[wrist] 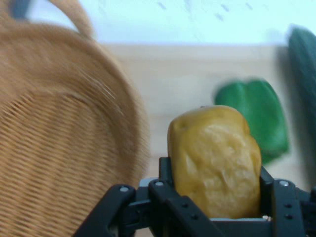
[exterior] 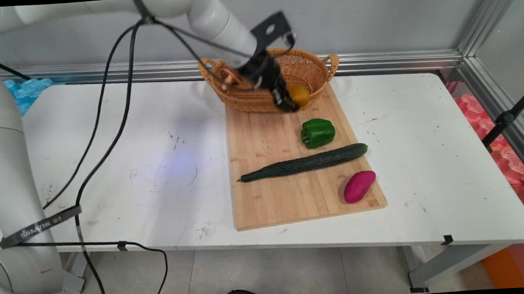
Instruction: Place the picked object in the vegetable basket
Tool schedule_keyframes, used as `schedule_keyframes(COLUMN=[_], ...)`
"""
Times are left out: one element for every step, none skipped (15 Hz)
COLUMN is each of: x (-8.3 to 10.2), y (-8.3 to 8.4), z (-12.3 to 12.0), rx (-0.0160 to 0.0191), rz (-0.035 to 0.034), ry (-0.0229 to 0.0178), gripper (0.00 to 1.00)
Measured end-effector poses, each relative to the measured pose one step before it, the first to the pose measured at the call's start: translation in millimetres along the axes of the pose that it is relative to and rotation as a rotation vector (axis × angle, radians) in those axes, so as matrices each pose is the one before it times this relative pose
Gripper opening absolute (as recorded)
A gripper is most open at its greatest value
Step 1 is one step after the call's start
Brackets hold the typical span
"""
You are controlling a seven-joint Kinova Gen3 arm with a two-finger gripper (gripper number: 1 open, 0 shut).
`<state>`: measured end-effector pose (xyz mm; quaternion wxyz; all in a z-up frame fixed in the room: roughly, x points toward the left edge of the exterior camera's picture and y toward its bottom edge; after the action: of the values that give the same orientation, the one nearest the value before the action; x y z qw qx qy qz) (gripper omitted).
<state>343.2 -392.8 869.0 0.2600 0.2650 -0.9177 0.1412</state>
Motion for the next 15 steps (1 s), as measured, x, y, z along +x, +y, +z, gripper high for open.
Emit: schedule_keyframes(x=[4.96, 8.28, 6.19, 4.06, 3.99, 3.94, 3.13, 1.24, 0.04, -0.17, -0.98, -1.33, -2.12, -1.96, -2.62], y=[-5.65, -10.04, -8.95, -7.08, -8.02, -10.23, -9.63, -8.15, -4.86, -7.42, -7.85, -7.1, -5.32, -3.11, -4.3], z=[-1.26, -1.33, -0.42, 0.55, 1.29, 2.99, 3.78, 4.49, 3.75, 5.93, 7.36, 7.25, 6.59, 4.73, 6.67], rx=[0.01062, 0.0188, 0.01614, 0.01184, 0.01267, 0.01405, 0.01162, 0.00795, 0.00357, 0.00497, 0.00414, 0.00259, -0.00046, -0.00142, -0.00178], rz=[0.00086, 0.00389, 0.0031, 0.00312, 0.00371, 0.00586, 0.00577, 0.00656, 0.00541, 0.00672, 0.00773, 0.00618, 0.00417, 0.00365, 0.00615], ry=[0.00654, 0.01134, 0.00874, 0.00556, 0.00493, 0.00597, 0.00516, 0.00271, 0.00084, 0.00135, 0.00135, 0.00089, -0.00026, -0.00119, -0.00199], gripper=[0.0, 0.0, 0.0, 0.0, 0.0, 0.0, 0.0, 0.0, 0.0, 0.0, 0.0, 0.0, 0.0, 0.0, 0.0])
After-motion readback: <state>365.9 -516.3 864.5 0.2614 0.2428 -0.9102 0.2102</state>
